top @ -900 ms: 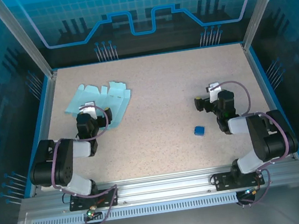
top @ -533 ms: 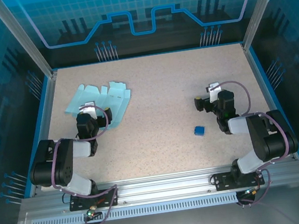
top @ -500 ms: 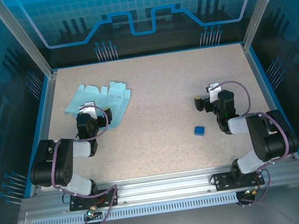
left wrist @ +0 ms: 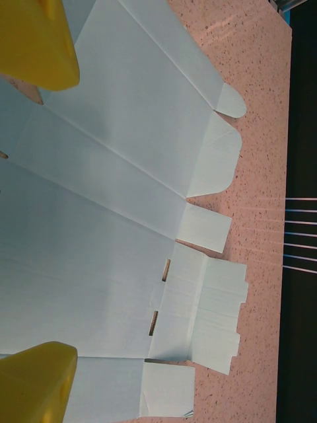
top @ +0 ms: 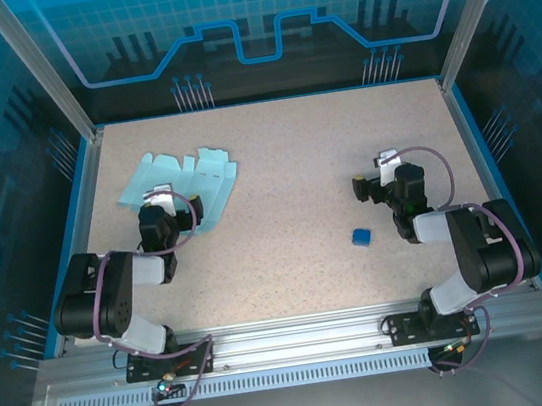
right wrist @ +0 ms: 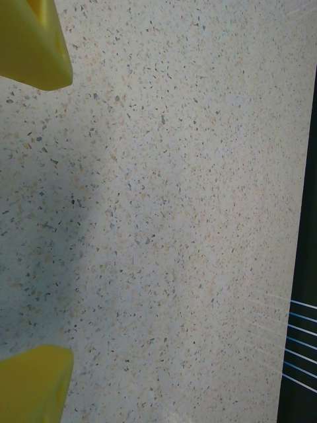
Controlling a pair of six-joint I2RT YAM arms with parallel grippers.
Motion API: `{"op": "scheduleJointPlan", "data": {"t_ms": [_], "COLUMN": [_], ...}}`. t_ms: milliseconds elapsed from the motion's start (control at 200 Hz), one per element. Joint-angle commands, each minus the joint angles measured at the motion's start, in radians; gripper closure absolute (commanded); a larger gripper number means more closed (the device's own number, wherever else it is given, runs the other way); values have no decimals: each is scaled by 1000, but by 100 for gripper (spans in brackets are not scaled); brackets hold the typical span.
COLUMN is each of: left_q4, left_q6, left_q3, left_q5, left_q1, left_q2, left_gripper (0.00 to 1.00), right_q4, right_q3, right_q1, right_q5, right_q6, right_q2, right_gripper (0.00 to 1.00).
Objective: Fold the paper box
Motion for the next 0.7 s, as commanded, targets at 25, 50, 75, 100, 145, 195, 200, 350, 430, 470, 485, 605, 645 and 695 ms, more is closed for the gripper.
{"op": "scheduleJointPlan", "data": {"t_ms": [25, 50, 75, 100, 145, 195, 200, 350, 430, 470, 485, 605, 645, 695], "left_q4": [19, 18, -1, -32, -125, -248, -260, -730, -846, -857, -853, -883, -928, -994], "left_q6": [-14, -22, -29, -33, -38, -54, -58, -335, -434, -466, -475, -521, -516, -510], "left_q3": [6, -1, -5, -2, 14, 43, 47, 209, 257, 264, 262, 271, 290, 312], "left_q5": [-19, -42, -58, -72, -85, -108, -113, -118, 45, 131, 159, 216, 179, 108], "left_q1": [10, 11, 10, 10, 10, 10, 11, 18, 16, 12, 9, -3, -5, -3], "left_q2": [-13, -30, -57, -90, -163, -241, -247, -382, -393, -395, -396, -386, -372, -352], "left_gripper": [1, 1, 1, 1, 1, 1, 1, 1, 1, 1, 1, 1, 1, 1], "right_q4": [-21, -54, -102, -177, -305, -385, -389, -614, -762, -815, -834, -959, -981, -996], "right_q3": [28, 39, 53, 76, 123, 147, 148, 206, 277, 311, 324, 441, 485, 540], "right_q1": [-2, 5, 10, 11, 8, 2, 1, -18, 6, 49, 73, 301, 367, 437], "right_q5": [16, 37, 55, 68, 96, 113, 113, 114, 63, 38, 37, 88, 79, 61], "right_q6": [-2, -3, -2, 6, 41, 85, 90, 282, 322, 321, 317, 330, 347, 372], "right_q2": [-14, -34, -60, -89, -141, -195, -201, -386, -437, -444, -441, -362, -311, -237], "right_gripper": [0, 0, 0, 0, 0, 0, 0, 0, 0, 0, 0, 0, 0, 0]}}
